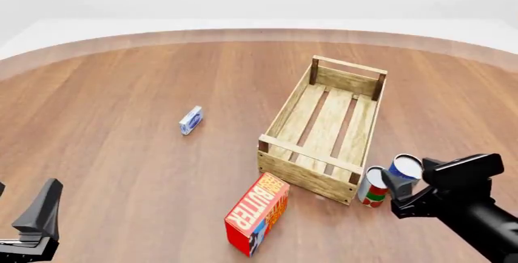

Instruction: Pick up the tomato sauce, and put it in the wooden tray.

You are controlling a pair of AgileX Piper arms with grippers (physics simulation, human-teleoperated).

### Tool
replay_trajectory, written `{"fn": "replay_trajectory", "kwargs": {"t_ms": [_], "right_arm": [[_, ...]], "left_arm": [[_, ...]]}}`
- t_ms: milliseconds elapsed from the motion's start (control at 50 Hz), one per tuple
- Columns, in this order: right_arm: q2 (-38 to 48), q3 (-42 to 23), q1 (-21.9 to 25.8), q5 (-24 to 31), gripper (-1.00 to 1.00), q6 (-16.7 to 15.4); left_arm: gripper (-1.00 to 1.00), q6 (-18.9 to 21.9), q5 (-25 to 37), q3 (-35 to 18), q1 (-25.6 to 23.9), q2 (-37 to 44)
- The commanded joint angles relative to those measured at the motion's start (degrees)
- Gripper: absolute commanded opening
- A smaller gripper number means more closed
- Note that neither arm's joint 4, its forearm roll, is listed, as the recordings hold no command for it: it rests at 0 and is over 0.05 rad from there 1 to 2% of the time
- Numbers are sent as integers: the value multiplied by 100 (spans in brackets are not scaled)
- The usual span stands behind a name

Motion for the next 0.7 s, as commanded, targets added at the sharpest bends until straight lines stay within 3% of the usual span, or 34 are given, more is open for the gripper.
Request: {"fn": "replay_trajectory", "kwargs": {"t_ms": [20, 700], "right_arm": [[356, 80, 11, -338, 100, -35], [1044, 140, 123, -947, 100, 70]], "left_arm": [[100, 0, 0, 0, 0, 0], [100, 0, 0, 0, 0, 0]]}}
